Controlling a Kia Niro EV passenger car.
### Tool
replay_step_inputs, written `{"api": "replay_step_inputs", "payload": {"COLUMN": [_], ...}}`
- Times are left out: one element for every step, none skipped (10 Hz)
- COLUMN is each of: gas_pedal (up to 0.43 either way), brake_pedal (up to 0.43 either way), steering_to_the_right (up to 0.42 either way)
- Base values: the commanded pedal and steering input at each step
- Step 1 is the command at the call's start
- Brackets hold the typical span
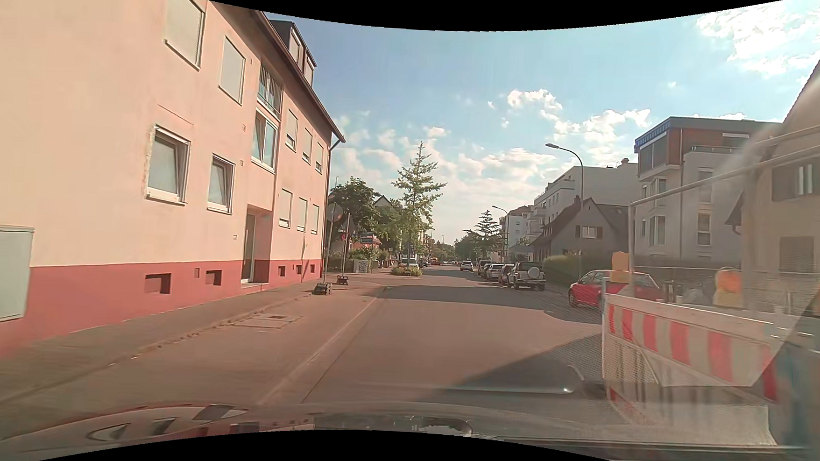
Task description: Follow the waypoints while adhering to traffic rules and regulations
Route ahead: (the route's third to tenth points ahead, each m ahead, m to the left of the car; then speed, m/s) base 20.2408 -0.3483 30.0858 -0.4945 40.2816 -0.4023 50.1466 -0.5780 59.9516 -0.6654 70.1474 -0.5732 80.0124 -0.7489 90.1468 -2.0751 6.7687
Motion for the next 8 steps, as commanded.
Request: {"api": "replay_step_inputs", "payload": {"gas_pedal": [0.008,0.008,0.008,0.008,0.008,0.008,0.008,0.008], "brake_pedal": [0.000,0.000,0.000,0.000,0.000,0.000,0.000,0.000], "steering_to_the_right": [0.039,0.044,0.050,0.055,0.061,0.068,0.076,0.083]}}
